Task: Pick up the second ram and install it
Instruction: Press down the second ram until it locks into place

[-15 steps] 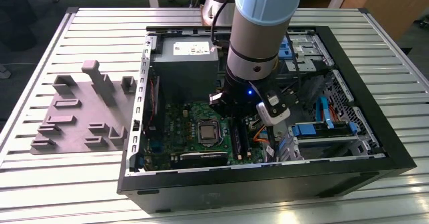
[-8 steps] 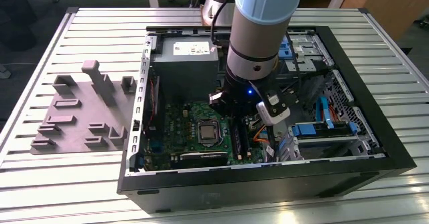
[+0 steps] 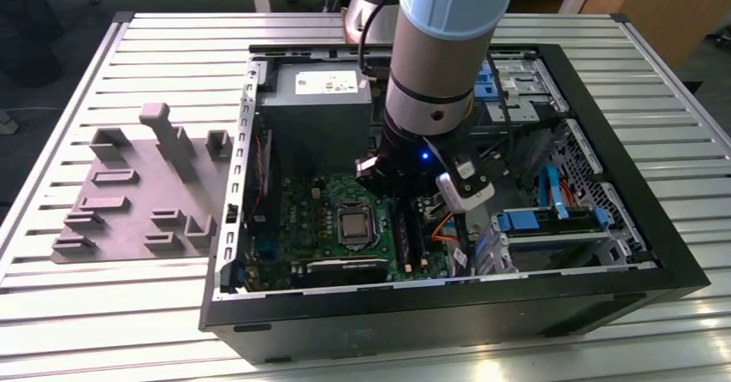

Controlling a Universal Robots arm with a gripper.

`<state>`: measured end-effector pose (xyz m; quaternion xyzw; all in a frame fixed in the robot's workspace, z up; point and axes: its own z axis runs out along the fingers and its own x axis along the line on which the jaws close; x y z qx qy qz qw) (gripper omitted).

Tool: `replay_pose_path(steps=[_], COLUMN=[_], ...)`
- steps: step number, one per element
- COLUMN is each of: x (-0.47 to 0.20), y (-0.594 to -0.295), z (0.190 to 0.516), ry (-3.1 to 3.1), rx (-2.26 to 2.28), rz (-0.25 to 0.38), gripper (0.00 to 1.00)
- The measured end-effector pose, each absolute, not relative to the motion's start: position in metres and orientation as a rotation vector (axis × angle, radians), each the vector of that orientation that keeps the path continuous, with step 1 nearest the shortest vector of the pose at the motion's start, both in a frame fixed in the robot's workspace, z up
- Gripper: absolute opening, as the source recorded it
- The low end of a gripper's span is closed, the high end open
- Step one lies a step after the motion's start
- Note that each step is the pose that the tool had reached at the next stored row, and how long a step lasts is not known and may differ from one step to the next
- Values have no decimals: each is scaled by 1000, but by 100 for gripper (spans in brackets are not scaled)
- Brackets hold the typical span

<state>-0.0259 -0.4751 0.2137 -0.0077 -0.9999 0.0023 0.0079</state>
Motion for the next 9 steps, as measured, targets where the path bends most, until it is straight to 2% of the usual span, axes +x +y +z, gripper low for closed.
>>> replay_pose_path(steps=[9], x=[-26], y=[-475], z=[217], ry=[-3125], rx=[-23], rz=[5], gripper=[14])
